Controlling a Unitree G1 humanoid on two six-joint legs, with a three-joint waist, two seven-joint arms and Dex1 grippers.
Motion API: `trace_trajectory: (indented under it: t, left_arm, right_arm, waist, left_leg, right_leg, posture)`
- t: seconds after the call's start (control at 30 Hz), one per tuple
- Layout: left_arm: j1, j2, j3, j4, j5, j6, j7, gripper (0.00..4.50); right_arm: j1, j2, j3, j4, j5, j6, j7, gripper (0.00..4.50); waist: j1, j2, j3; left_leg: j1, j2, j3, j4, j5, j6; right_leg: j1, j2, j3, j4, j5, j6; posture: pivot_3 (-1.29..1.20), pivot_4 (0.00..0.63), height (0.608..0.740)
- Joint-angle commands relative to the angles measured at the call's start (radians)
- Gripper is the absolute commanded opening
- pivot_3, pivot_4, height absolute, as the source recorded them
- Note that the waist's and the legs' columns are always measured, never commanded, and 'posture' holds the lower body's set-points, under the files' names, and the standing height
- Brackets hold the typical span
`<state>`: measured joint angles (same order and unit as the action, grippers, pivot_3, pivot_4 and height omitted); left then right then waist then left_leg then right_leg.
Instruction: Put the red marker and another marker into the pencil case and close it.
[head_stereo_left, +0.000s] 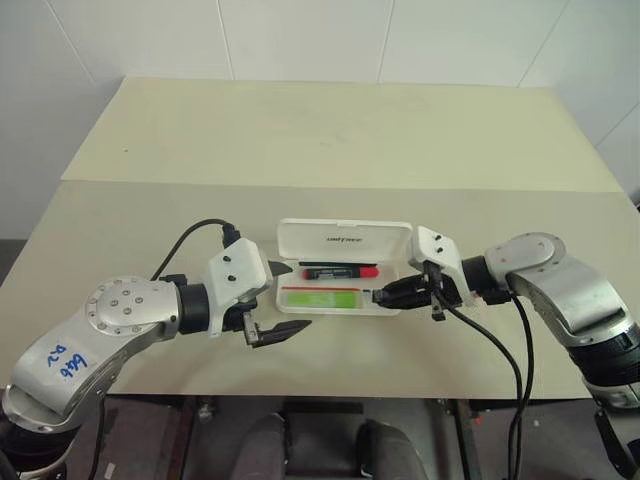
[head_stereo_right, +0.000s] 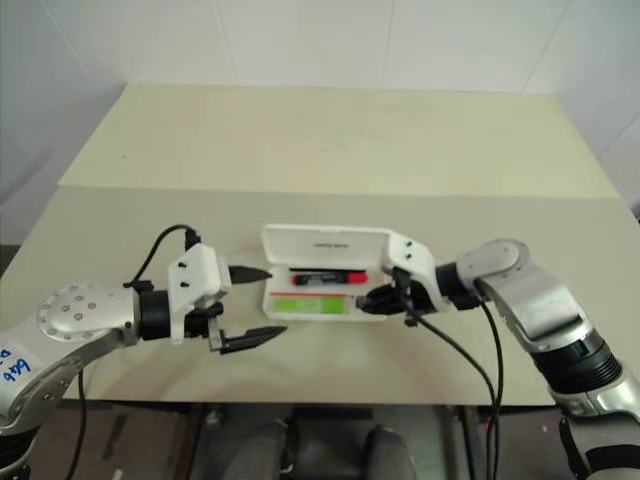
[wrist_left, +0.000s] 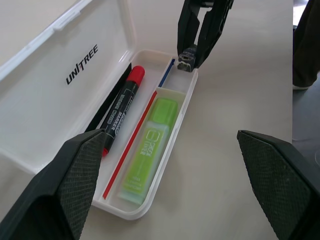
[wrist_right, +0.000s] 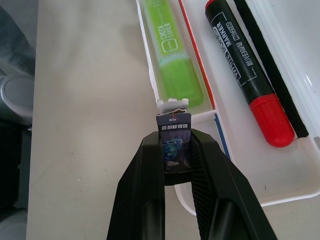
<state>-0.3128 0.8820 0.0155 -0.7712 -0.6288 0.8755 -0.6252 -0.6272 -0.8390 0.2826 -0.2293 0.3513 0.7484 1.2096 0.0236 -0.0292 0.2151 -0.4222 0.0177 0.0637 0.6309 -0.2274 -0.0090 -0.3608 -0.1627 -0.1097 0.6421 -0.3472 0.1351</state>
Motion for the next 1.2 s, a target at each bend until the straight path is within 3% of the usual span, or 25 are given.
trace_trajectory:
  t: [0.03, 0.1, 0.47, 0.5, 0.67, 0.8, 0.9, 1.07, 1.2]
  left_arm:
    - [-0.001, -0.003, 0.018, -0.03, -0.001, -0.001, 0.009, 4.5]
    - [-0.003, -0.006, 0.017, -0.032, -0.002, 0.001, 0.013, 4.5]
    - [0.0, -0.002, 0.033, -0.042, -0.009, 0.011, 0.021, 4.5]
    - [-0.002, -0.002, 0.036, -0.042, -0.01, 0.011, 0.019, 4.5]
    - [-0.008, 0.001, 0.127, -0.026, -0.058, -0.004, -0.007, 4.5]
    - [-0.045, 0.0, 0.377, 0.084, -0.203, 0.005, -0.038, 4.5]
    - [-0.092, 0.054, 0.468, 0.194, -0.234, -0.005, -0.078, 4.5]
    - [-0.171, 0.149, 0.34, 0.469, -0.074, -0.132, -0.194, 4.5]
    - [-0.289, 0.146, 0.237, 0.663, 0.005, -0.206, -0.259, 4.5]
  right_arm:
    - [-0.02, 0.012, 0.02, 0.003, -0.026, -0.034, 0.004, 0.36]
    - [-0.028, 0.022, 0.031, 0.019, -0.039, -0.042, 0.001, 0.36]
    - [-0.048, 0.028, 0.037, 0.06, -0.063, -0.077, 0.034, 4.29]
    - [-0.047, 0.021, 0.03, 0.062, -0.058, -0.08, 0.045, 4.46]
    - [-0.017, -0.059, -0.049, 0.061, 0.019, -0.055, 0.134, 4.46]
    - [0.037, -0.121, -0.296, 0.097, 0.232, 0.046, 0.202, 4.46]
    - [0.038, -0.131, -0.426, 0.119, 0.318, 0.088, 0.178, 4.46]
    - [-0.013, -0.121, -0.45, 0.036, 0.406, 0.115, 0.169, 4.46]
    - [-0.059, -0.112, -0.472, -0.041, 0.48, 0.151, 0.119, 4.46]
  waist:
    - [0.0, 0.0, 0.0]
    - [-0.001, 0.0, 0.0]
    - [0.0, 0.0, 0.0]
    - [0.0, 0.0, 0.0]
    - [0.001, 0.0, 0.0]
    - [0.002, 0.0, 0.0]
    - [0.0, 0.0, 0.0]
    - [-0.005, 0.002, 0.0]
    - [-0.003, 0.001, 0.0]
  left_leg:
    - [0.0, 0.0, 0.0, 0.0, 0.0, 0.0]
    - [0.0, 0.0, 0.0, 0.0, 0.0, 0.0]
    - [0.0, 0.0, 0.0, 0.0, 0.0, 0.0]
    - [0.0, 0.0, 0.0, 0.0, 0.0, 0.0]
    - [0.0, 0.0, 0.0, 0.0, 0.0, 0.0]
    - [0.0, 0.0, -0.001, 0.0, 0.0, 0.0]
    - [0.0, 0.0, -0.001, 0.0, 0.0, 0.0]
    - [0.001, 0.0, 0.0, -0.001, 0.0, 0.0]
    - [0.0, 0.0, 0.001, -0.002, 0.0, 0.0]
  right_leg:
    - [0.0, 0.0, 0.0, 0.0, 0.0, 0.0]
    - [0.0, 0.0, 0.0, 0.0, 0.0, 0.0]
    - [0.0, 0.0, 0.0, 0.0, 0.0, 0.0]
    - [0.0, 0.0, 0.0, 0.0, 0.0, 0.0]
    - [0.0, 0.0, 0.0, 0.0, 0.0, 0.0]
    - [0.001, 0.0, -0.001, -0.004, 0.0, 0.0]
    - [0.002, 0.0, -0.002, -0.003, 0.0, 0.0]
    - [0.0, 0.001, -0.001, -0.003, 0.0, 0.0]
    - [-0.002, 0.001, 0.0, -0.002, 0.0, 0.0]
  posture:
    - [0.0, 0.15, 0.74]
    - [0.0, 0.15, 0.74]
    - [0.0, 0.15, 0.74]
    - [0.0, 0.15, 0.74]
    - [0.0, 0.15, 0.74]
    - [0.0, 0.15, 0.74]
    - [0.0, 0.15, 0.74]
    - [0.0, 0.15, 0.74]
    - [0.0, 0.15, 0.74]
